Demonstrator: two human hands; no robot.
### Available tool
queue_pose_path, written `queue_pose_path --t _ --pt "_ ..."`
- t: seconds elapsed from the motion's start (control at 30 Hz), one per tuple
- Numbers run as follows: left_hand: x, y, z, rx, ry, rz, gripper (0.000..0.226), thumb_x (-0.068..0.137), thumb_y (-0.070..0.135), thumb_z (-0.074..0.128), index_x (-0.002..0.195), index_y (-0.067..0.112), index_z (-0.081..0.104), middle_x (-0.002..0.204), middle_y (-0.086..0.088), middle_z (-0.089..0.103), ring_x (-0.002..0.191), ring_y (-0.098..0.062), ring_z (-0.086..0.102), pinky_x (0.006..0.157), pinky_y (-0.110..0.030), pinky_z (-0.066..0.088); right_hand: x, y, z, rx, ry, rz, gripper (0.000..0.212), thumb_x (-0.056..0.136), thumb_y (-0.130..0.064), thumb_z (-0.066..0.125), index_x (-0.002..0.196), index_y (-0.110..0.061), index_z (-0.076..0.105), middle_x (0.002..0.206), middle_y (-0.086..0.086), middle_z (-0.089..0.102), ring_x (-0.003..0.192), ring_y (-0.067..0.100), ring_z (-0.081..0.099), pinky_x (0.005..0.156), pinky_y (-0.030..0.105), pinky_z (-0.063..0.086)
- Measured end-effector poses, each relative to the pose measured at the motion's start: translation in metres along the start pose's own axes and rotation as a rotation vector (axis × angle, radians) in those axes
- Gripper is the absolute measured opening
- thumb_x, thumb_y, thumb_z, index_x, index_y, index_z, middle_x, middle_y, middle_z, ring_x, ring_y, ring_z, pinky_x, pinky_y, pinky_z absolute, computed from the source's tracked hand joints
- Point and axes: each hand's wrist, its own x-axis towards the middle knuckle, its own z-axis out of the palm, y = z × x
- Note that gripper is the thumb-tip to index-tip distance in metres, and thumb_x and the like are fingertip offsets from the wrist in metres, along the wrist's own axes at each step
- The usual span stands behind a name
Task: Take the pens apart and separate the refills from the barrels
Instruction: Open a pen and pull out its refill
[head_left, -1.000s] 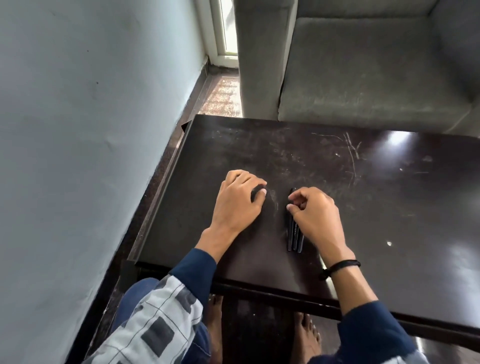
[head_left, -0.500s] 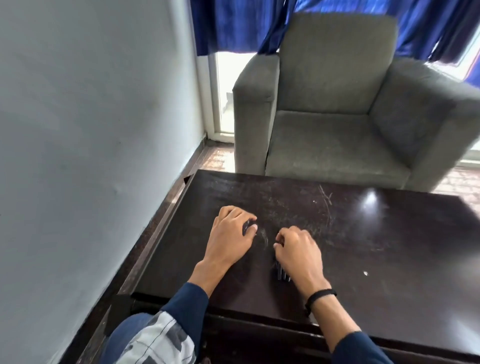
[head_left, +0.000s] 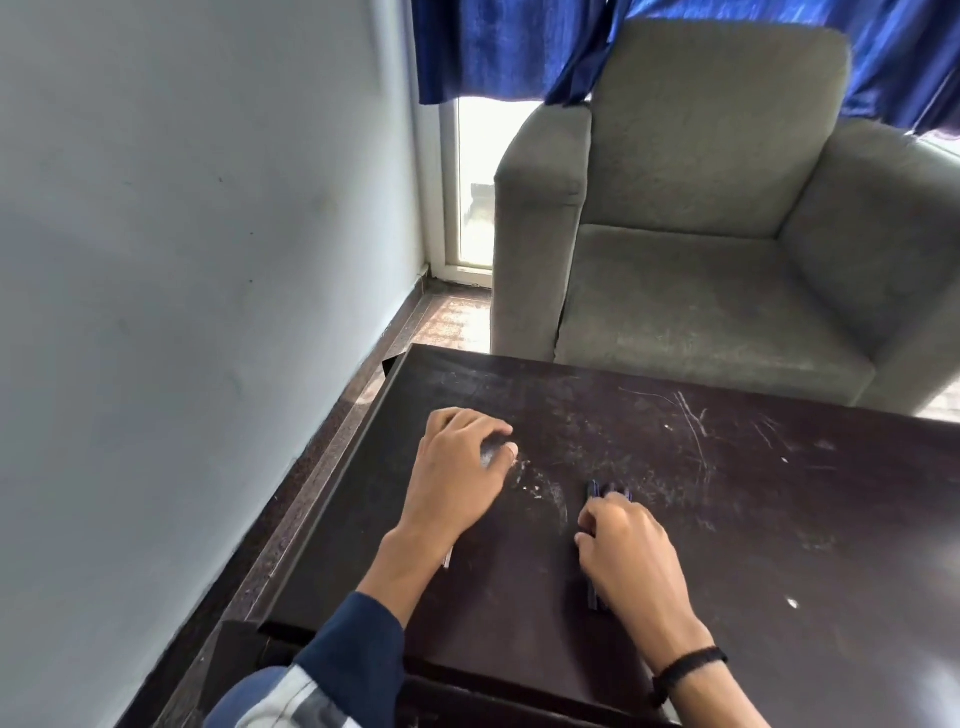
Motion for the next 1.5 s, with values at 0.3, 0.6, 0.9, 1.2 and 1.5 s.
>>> queue_pose_path --t 0.3,0.6,0.9,1.2,1.5 --pt "-0.002 0.006 -0.006 -0.010 -0.056 -0.125 0.022 0.094 0.040 0.063 0.114 0.034 0.070 0.111 0.020 0.065 0.118 -0.006 0.041 0.092 -0.021 0.039 -0.003 -0.011 0.001 0.180 0.035 -0.015 0.015 0.087 -0.029 0.075 0.099 -0.027 0.065 0.096 -0.012 0.056 0.086 0.017 0.063 0.074 0.032 0.048" --pt "-0.002 0.012 -0.002 -0.182 -0.185 -0.333 0.017 0.087 0.039 0.071 0.103 0.033 0.074 0.094 0.017 0.071 0.095 -0.002 0.063 0.080 -0.020 0.043 -0.008 -0.023 0.002 0.214 -0.040 0.026 0.027 0.085 -0.017 0.065 0.111 -0.026 0.063 0.092 -0.010 0.061 0.084 0.016 0.061 0.073 0.029 0.043" --pt "-0.009 0.029 0.001 -0.902 -0.358 -0.616 0.012 0.091 -0.001 0.069 0.103 0.001 0.072 0.088 -0.012 0.074 0.078 -0.012 0.074 0.069 -0.025 0.061 -0.003 -0.030 -0.013 0.752 -0.073 0.201 0.009 0.084 -0.025 0.073 0.089 -0.032 0.071 0.072 -0.009 0.072 0.062 0.009 0.070 0.069 0.039 0.061" --pt "-0.009 0.027 0.003 -0.892 -0.312 -0.662 0.015 0.091 -0.005 0.067 0.105 -0.004 0.072 0.070 -0.002 0.073 0.065 -0.006 0.071 0.068 -0.024 0.061 -0.004 -0.029 -0.001 0.707 -0.024 0.058 0.008 0.093 -0.027 0.071 0.089 -0.031 0.064 0.076 -0.023 0.068 0.064 0.001 0.060 0.073 0.036 0.055" --pt "-0.012 0.029 0.006 -0.925 -0.351 -0.741 0.008 0.093 0.005 0.069 0.098 0.000 0.074 0.074 -0.005 0.075 0.069 -0.013 0.072 0.074 -0.029 0.063 -0.008 -0.031 0.001 0.571 -0.017 0.060 0.018 0.099 -0.029 0.061 0.087 -0.023 0.048 0.074 -0.020 0.065 0.069 0.007 0.055 0.067 0.036 0.046"
